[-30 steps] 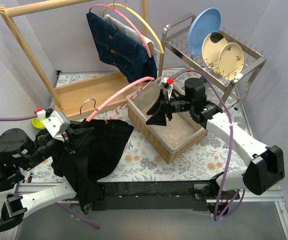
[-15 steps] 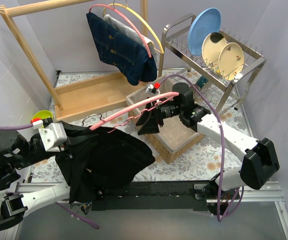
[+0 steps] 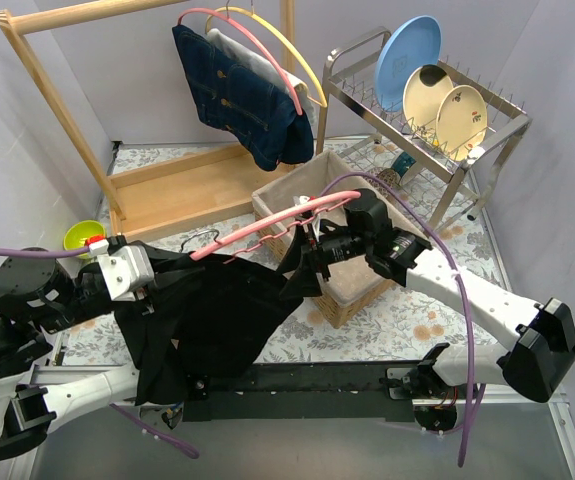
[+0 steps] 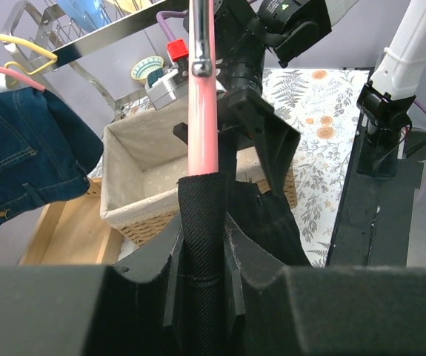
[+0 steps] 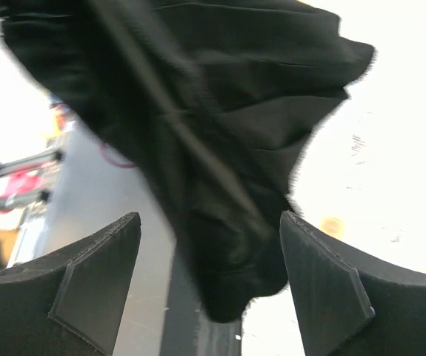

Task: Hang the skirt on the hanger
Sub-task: Place skirt on hanger

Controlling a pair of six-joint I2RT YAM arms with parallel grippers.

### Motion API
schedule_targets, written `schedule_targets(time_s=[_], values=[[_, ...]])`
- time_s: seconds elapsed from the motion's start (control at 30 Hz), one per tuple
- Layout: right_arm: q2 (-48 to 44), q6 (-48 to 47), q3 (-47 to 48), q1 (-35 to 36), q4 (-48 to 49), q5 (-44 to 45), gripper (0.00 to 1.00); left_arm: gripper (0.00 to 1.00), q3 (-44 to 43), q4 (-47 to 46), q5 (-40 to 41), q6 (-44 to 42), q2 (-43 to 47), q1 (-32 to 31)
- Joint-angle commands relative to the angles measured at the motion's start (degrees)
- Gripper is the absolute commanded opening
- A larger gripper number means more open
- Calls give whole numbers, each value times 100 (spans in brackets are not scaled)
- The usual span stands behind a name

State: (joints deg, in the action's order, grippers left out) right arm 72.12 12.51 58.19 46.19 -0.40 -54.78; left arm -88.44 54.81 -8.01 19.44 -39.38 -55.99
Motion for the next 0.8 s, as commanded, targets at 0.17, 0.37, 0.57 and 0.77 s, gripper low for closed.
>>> schedule_targets(time_s=[0.17,0.37,0.57,0.77], values=[[-346,-346,-27,-593,-57,94,83,0,-85,-339,-52,86,166,9],[-401,14,-221,-911,383,-243,81,0,-41,-427,-130,121,281,9],[-67,-152,-1,-340,49,-60,79,0,-296,-532,-175,-2,97,9],[48,-100,-168,56,49,152,79,0,-481,-620,-210,-116,-61,9]])
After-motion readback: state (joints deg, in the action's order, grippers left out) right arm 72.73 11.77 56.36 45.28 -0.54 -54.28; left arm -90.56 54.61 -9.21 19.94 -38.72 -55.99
